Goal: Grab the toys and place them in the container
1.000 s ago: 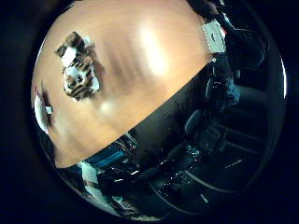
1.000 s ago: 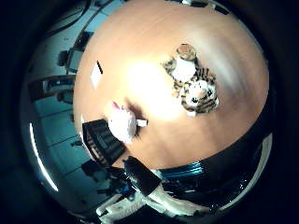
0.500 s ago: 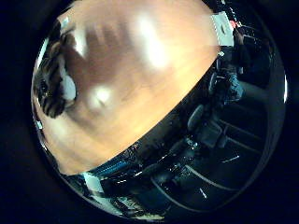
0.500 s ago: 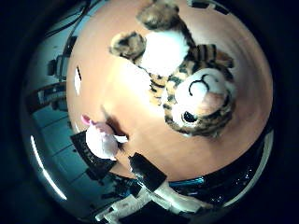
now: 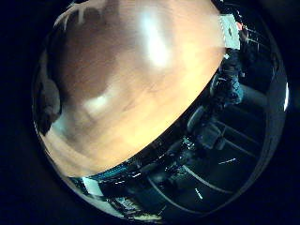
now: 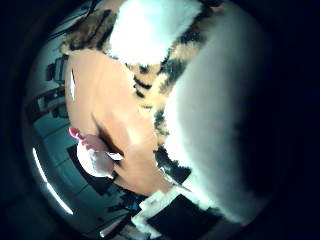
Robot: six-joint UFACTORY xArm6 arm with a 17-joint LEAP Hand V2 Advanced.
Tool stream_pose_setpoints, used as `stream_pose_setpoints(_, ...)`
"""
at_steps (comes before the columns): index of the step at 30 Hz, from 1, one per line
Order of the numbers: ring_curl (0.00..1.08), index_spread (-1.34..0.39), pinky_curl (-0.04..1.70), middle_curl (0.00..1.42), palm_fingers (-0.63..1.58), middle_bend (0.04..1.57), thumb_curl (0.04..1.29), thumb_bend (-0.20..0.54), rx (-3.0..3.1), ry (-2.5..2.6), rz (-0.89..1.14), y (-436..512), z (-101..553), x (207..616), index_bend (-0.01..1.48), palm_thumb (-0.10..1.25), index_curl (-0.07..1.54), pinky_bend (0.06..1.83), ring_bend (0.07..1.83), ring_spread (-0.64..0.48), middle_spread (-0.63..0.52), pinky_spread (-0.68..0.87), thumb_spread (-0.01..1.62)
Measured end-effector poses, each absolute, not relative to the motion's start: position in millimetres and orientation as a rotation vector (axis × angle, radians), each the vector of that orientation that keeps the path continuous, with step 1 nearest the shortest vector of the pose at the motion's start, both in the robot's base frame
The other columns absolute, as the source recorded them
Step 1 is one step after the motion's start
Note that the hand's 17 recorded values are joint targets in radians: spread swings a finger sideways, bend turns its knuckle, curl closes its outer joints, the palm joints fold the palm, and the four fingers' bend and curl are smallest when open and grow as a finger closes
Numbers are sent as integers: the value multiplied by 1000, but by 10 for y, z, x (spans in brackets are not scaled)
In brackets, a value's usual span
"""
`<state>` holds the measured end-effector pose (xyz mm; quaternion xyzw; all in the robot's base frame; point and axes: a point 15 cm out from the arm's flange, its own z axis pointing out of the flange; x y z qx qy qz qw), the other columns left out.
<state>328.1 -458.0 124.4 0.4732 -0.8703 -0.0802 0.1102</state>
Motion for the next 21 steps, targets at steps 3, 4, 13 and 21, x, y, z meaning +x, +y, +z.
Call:
stream_pose_setpoints(3,321,-156,319,410,473,390,315,-8,1396,-2548,-228,-4589,1264,3280,188,654,314,200,456,-13,-58,198,1025)
stream_pose_setpoints(4,336,-180,316,426,536,425,322,-1,1396,-2546,-227,-4592,1266,3279,193,686,319,194,504,-53,-86,145,1027)
stream_pose_setpoints(13,616,-472,594,731,1125,753,395,-10,1440,-2519,-192,-4597,1401,3337,503,918,602,711,950,-349,-367,-387,983)
stream_pose_setpoints(21,732,-458,816,897,1018,924,518,-19,1488,-2502,-93,-4592,2095,3317,696,1003,836,926,1113,-328,-352,-411,862)
